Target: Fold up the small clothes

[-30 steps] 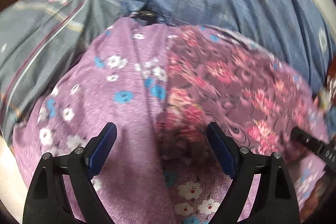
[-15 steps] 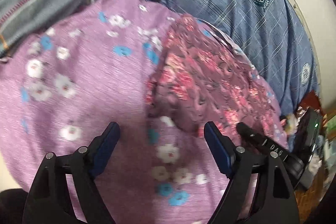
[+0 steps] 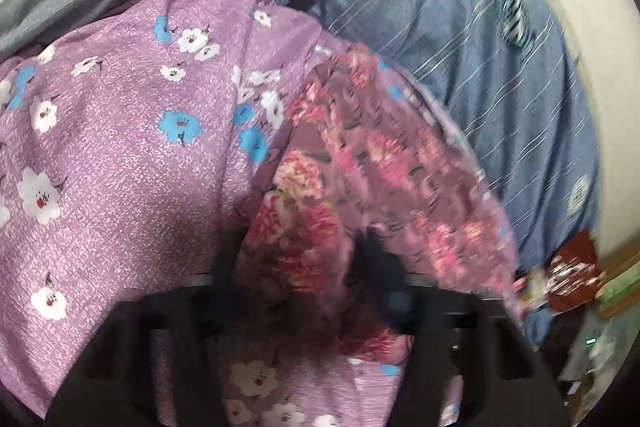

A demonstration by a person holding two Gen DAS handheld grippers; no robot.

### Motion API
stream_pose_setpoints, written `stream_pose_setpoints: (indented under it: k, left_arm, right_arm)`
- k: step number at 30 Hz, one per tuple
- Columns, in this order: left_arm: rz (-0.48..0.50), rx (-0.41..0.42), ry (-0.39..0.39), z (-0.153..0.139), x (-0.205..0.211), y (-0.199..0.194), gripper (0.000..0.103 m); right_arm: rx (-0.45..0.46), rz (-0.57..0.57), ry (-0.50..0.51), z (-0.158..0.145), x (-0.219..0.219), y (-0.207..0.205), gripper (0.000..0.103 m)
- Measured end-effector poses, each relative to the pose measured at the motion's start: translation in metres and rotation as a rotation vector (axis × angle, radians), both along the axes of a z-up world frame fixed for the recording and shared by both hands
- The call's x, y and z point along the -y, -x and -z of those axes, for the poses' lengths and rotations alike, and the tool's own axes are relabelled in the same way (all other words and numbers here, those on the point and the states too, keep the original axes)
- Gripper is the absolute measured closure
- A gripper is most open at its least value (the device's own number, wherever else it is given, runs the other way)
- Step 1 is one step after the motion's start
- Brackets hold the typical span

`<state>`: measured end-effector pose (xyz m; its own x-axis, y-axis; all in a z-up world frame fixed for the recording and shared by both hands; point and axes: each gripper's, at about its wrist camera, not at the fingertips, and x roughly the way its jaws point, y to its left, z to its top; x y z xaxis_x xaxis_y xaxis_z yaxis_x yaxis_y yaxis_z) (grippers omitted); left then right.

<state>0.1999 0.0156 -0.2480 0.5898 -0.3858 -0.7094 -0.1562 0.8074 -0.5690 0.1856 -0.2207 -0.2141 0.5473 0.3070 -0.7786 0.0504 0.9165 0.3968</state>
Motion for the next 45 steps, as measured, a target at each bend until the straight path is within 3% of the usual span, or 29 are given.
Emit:
stream_pose_setpoints:
  k: [5,9,16,20,23,27,29,31,32,33,34,35,39,41,45]
  left_arm:
    - [0.024,0.043,-0.100,-0.013,0.007,0.003,0.083]
    - [0.079,0.106,-0.238,-0.040,0.026,0.005,0.087]
    - [0.183,0.221,-0.346,-0.086,0.068,0.007,0.089]
    - [0.270,0.289,-0.389,-0.109,0.112,0.012,0.090]
    - [0.373,0.325,-0.393,-0.117,0.160,0.018,0.097]
    - [0.502,0.332,-0.403,-0.111,0.231,0.022,0.097]
    - [0.541,0.288,-0.353,-0.103,0.254,0.017,0.096]
    - [0.555,0.241,-0.248,-0.099,0.254,0.011,0.094]
    - [0.568,0.236,-0.199,-0.099,0.249,0.010,0.086]
    - [0.579,0.239,-0.186,-0.100,0.244,0.012,0.066]
    - [0.588,0.259,-0.180,-0.103,0.233,0.015,0.054]
    - [0.583,0.280,-0.179,-0.105,0.226,0.019,0.037]
    - [0.515,0.375,-0.214,-0.109,0.184,0.022,0.032]
    - [0.437,0.323,-0.220,-0.095,0.160,0.007,0.032]
    - [0.353,0.214,-0.132,-0.064,0.127,-0.018,0.032]
  right_arm:
    - [-0.005,0.000,-0.051,-0.001,0.008,0.000,0.089]
    - [0.000,0.036,-0.117,-0.003,0.026,0.002,0.089]
    - [0.033,0.184,-0.189,-0.009,0.080,0.015,0.086]
    - [0.051,0.271,-0.241,-0.008,0.121,0.025,0.086]
    - [0.076,0.352,-0.281,-0.008,0.155,0.036,0.085]
    - [0.123,0.442,-0.334,-0.007,0.200,0.053,0.083]
    - [0.145,0.462,-0.378,-0.005,0.216,0.059,0.082]
    - [0.158,0.459,-0.452,-0.002,0.228,0.062,0.077]
    - [0.167,0.453,-0.490,-0.003,0.232,0.061,0.072]
    - [0.178,0.442,-0.524,-0.004,0.235,0.060,0.058]
    - [0.183,0.428,-0.539,-0.004,0.235,0.057,0.047]
    - [0.186,0.406,-0.554,-0.005,0.233,0.054,0.044]
    - [0.177,0.326,-0.618,-0.003,0.216,0.038,0.036]
    - [0.142,0.280,-0.609,-0.002,0.201,0.028,0.035]
    - [0.095,0.225,-0.588,0.004,0.171,0.009,0.035]
